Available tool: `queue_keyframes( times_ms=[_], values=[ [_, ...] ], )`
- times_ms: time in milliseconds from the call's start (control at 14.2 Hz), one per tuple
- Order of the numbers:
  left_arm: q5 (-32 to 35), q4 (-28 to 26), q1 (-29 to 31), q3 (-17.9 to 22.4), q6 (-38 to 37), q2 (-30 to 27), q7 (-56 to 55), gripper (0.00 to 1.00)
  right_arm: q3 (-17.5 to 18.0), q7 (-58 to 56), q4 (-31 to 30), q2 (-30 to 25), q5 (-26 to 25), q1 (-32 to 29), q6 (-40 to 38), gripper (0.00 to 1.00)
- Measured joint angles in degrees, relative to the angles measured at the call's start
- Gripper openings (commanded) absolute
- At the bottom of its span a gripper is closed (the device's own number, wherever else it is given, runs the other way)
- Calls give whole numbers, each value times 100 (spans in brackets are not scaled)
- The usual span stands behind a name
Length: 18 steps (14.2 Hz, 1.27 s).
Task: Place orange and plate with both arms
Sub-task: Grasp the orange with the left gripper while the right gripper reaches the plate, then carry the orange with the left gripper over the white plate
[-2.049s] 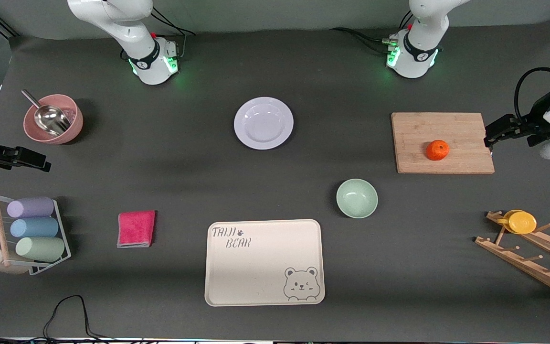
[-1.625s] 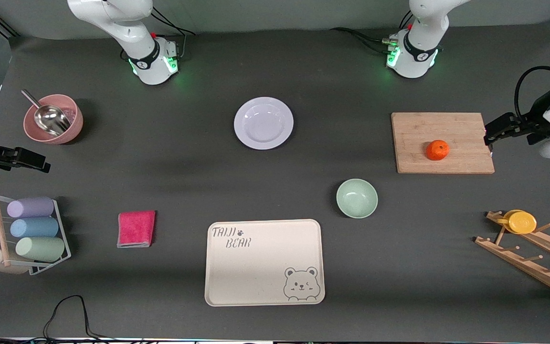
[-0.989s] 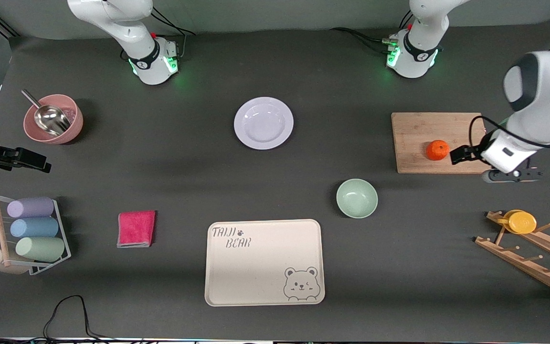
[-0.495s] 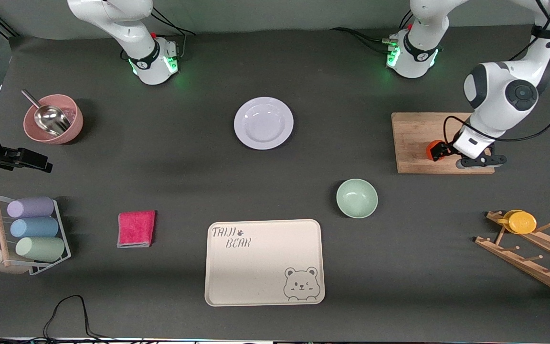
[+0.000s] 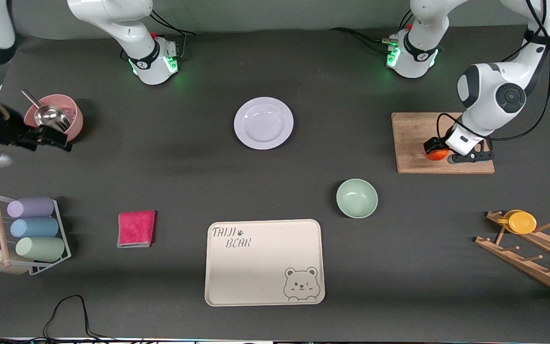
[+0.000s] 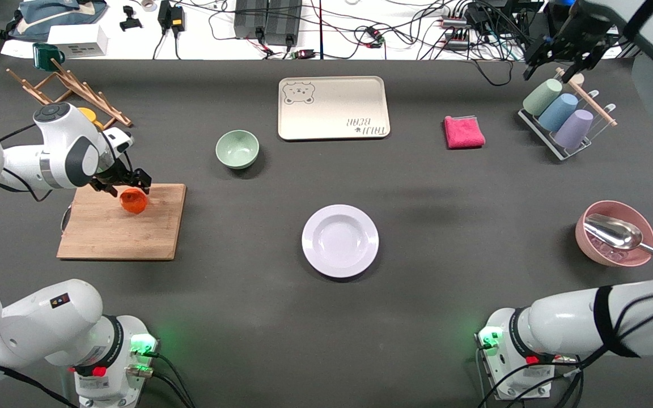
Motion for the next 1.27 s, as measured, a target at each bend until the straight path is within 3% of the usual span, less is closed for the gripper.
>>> queue_keyframes(
  times_ms=[212, 283, 495, 565, 777, 989, 1272],
  values=[
    [-1, -2, 10, 3, 12, 134, 0, 95, 23, 513, -510, -471, 13, 586, 118, 100],
    [-1, -2, 21, 4, 17, 170, -1, 78, 33, 661, -688, -586, 13, 753, 227, 100],
    [-1, -2, 42, 6, 20, 226, -1, 8, 47, 771, -1248, -872, 14, 987, 548, 100],
    [-1, -2, 45, 6, 21, 233, 2, 0, 47, 778, -1415, -964, 15, 1062, 617, 100],
    [0, 6, 46, 0, 11, 221, 5, 0, 49, 805, -1717, -1166, 198, 1272, 663, 100],
    [5, 78, 43, -45, -243, 174, 33, 0, 31, 814, -1941, -1274, 717, 1311, 678, 100],
    [-379, 1037, -300, -202, -2159, -403, 52, 0, -119, 461, -2383, -1321, 1622, 1312, 977, 100]
  ],
)
